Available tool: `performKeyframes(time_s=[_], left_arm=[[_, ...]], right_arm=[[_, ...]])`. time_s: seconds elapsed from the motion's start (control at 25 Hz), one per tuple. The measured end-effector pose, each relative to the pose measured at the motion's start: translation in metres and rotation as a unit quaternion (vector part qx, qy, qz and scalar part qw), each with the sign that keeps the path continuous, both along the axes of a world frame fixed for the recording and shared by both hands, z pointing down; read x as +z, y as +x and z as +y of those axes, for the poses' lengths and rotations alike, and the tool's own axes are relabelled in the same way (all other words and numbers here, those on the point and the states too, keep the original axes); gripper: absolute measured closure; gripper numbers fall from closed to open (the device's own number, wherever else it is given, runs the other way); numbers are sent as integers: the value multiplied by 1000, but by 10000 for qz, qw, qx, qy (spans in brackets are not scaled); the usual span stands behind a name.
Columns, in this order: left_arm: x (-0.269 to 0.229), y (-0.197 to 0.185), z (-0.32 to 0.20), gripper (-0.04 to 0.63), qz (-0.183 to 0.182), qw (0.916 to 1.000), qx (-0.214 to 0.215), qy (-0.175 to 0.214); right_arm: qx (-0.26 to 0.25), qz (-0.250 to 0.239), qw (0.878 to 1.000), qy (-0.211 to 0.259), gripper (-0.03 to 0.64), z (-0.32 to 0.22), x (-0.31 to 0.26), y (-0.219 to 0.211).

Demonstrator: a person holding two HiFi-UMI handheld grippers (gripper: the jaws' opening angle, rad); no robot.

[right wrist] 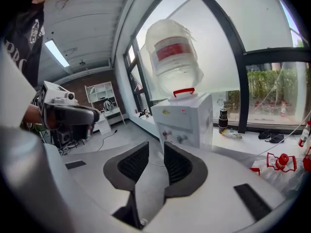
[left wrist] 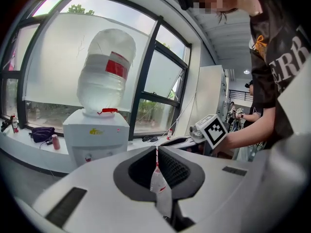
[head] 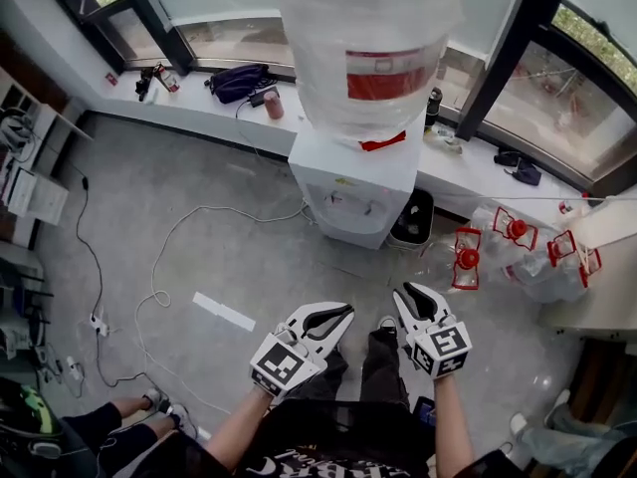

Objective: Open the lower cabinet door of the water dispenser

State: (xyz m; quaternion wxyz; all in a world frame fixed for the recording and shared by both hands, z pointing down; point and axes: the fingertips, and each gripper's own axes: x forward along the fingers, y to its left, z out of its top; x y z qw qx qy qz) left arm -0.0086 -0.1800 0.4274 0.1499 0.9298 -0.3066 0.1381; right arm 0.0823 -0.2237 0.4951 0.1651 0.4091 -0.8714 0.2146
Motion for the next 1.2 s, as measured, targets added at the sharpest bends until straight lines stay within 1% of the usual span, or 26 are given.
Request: performKeyframes(time_s=[0.2,0.36,0.44,0.6,0.72,0.8,0.84,0.92,1.04,1.12,1.2], left_arm=[[39,45,-45,578,122,9997,-193,-29],[88,79,-91,578,-109,9997,-216,-26],[116,90,-114,578,-200,9995,-241,-5],[174,100,-148,578,-359,9991,-204,-119],[222,105,-159,578,-555,9981,-64,-259],[250,106,-166,578,-695,9970,31,-342],[263,106,-169,578,-761,9964,73,-375],[283,105,-176,578,-869,9953,145,-411],[308,101,-183,578,-971,9940,210,-459],[319,101,-186,578,-994,9936,257,-468],[328,102,-187,578,-1010,9933,312,-476]], right_arm=[[-185,361,9992,-12,508,-68,90,36],[-298,567,9979,-77,500,-118,168,62],[-366,617,9973,-127,495,-138,209,67],[-433,631,9966,-296,477,-168,293,67],[-351,532,9967,-500,459,-178,354,65],[-399,564,9961,-557,448,-188,393,64],[-488,657,9951,-557,442,-194,412,62],[-748,1002,9907,-529,437,-204,445,56],[-1052,1479,9827,-380,410,-222,477,47],[-1062,1595,9809,-320,394,-235,489,41],[-990,1620,9814,-298,393,-244,495,39]])
